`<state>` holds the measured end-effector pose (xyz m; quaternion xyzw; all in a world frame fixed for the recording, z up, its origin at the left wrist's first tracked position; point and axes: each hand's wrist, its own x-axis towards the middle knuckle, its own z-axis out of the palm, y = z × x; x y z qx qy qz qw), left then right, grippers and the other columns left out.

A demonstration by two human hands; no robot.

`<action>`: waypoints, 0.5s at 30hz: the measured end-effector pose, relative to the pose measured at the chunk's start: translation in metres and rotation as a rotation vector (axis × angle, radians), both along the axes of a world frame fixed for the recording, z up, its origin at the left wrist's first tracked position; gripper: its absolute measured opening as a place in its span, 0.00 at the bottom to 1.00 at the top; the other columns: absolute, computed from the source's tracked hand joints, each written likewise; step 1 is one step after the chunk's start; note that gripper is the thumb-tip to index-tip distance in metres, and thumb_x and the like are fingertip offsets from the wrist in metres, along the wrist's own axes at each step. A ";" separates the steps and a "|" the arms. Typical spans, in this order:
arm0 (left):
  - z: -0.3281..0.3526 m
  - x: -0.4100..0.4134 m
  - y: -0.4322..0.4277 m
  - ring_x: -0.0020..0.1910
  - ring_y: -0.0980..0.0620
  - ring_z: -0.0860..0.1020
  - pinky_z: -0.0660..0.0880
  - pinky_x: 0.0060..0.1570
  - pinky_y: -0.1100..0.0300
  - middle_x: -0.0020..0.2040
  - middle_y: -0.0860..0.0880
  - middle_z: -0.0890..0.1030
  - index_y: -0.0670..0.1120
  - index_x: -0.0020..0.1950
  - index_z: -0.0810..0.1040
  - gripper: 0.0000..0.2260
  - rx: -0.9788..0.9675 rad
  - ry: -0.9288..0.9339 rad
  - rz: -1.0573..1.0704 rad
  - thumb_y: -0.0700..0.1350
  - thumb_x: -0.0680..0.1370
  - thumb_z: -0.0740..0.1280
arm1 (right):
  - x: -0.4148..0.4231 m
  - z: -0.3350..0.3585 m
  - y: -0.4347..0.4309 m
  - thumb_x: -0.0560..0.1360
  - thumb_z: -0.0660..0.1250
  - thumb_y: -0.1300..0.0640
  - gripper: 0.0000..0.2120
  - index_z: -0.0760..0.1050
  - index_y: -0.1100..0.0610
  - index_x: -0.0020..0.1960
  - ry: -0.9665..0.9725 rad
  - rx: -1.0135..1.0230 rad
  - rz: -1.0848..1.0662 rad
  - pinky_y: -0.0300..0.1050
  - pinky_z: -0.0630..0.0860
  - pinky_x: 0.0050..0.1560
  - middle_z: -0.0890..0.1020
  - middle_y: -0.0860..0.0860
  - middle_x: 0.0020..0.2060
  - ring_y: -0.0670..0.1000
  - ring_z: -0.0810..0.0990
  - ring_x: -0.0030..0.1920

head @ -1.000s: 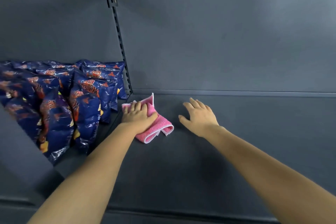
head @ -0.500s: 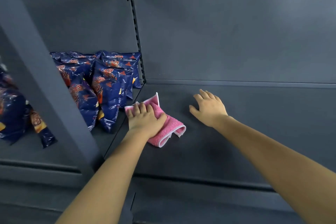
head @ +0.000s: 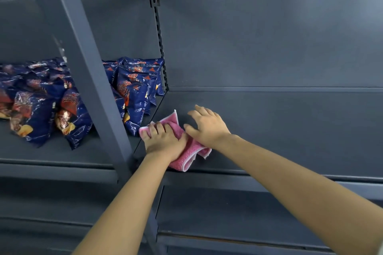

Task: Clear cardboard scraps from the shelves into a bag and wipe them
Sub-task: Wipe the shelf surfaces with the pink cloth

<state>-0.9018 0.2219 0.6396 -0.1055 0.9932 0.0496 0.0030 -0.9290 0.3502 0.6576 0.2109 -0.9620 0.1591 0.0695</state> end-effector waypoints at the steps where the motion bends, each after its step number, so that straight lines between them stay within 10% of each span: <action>1: 0.000 0.004 0.001 0.76 0.42 0.48 0.45 0.74 0.43 0.77 0.41 0.53 0.42 0.76 0.53 0.34 0.004 -0.003 0.009 0.63 0.78 0.45 | 0.004 0.001 0.000 0.78 0.56 0.45 0.26 0.61 0.55 0.72 0.003 0.002 0.019 0.50 0.52 0.73 0.57 0.56 0.75 0.55 0.54 0.75; 15: -0.002 0.076 0.034 0.76 0.40 0.48 0.45 0.73 0.45 0.76 0.38 0.54 0.38 0.75 0.52 0.30 -0.016 0.064 0.224 0.57 0.80 0.46 | 0.101 -0.015 0.017 0.78 0.53 0.62 0.24 0.57 0.60 0.73 -0.048 0.046 0.326 0.44 0.60 0.68 0.66 0.55 0.71 0.55 0.64 0.71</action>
